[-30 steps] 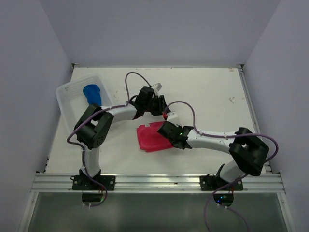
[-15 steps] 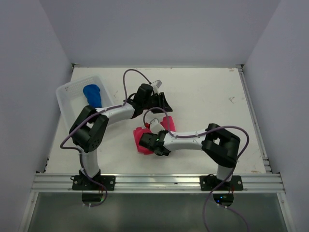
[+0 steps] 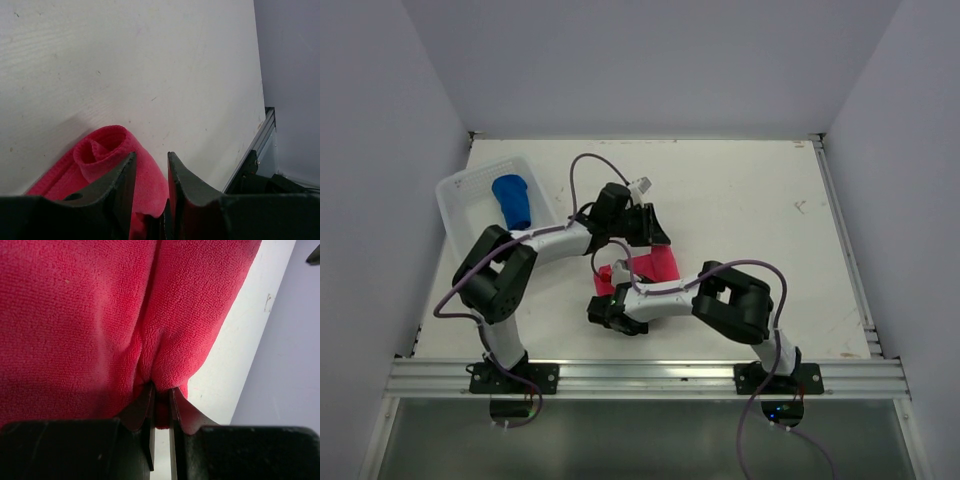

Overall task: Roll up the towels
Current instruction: Roll the towel

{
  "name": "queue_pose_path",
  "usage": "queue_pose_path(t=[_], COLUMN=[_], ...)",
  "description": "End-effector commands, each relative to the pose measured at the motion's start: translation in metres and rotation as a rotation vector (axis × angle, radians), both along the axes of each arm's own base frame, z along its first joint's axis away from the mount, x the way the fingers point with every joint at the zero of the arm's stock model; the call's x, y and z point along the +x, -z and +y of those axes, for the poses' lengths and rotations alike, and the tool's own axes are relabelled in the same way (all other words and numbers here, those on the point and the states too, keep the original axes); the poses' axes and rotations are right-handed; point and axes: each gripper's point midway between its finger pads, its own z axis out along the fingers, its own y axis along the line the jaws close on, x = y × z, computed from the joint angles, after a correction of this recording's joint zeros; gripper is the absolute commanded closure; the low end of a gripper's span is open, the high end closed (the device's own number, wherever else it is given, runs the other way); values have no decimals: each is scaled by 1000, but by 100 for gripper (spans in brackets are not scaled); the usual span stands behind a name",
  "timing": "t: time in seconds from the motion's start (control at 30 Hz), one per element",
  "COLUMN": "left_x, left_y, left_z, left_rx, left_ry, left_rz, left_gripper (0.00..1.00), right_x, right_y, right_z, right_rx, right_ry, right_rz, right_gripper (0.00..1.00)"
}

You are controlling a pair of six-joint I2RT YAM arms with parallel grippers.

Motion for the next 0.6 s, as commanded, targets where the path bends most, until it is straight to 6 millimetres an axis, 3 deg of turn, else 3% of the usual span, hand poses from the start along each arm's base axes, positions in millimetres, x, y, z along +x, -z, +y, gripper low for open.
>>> queue_pose_path(t=[0.0, 0.57], left_x=[-16, -52], left_y=[-15, -29], left_z=[3, -17], left_rx=[-55, -147], left_ry=[43, 161], left_rz=[-19, -63], left_gripper=[66, 67], right_x=[-10, -17], right_y=[16, 40], right_z=[8, 10], right_rx=[26, -46], right_ry=[21, -3], right_rz=[46, 107], right_gripper=[100, 100])
